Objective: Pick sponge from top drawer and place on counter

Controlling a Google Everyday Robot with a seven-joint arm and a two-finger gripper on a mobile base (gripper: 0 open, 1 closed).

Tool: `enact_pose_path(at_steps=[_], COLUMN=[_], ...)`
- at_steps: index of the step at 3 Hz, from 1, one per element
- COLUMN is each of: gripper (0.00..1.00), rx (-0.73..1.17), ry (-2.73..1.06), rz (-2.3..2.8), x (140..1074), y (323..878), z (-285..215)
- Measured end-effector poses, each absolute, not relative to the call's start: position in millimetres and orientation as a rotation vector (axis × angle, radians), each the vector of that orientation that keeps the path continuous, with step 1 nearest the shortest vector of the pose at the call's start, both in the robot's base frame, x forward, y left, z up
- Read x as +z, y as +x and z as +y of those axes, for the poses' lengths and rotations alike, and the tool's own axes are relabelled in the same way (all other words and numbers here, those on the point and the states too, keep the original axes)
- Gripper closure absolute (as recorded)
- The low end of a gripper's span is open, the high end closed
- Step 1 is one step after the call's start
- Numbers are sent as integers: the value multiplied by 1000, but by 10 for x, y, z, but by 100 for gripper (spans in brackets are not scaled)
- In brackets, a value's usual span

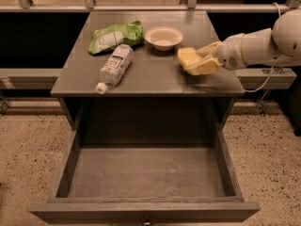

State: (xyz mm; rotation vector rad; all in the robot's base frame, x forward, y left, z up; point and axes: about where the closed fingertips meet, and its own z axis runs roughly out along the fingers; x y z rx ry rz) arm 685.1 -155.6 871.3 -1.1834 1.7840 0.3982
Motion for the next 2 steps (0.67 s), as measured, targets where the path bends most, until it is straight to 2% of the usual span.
enact_pose_path(at_steps=[1,2], gripper=[11,0], rx=[403,407], ry=[-1187,-1190], rz=[1784,1783], x=[8698,8688], y=[6856,6859], z=[-1527,-1506])
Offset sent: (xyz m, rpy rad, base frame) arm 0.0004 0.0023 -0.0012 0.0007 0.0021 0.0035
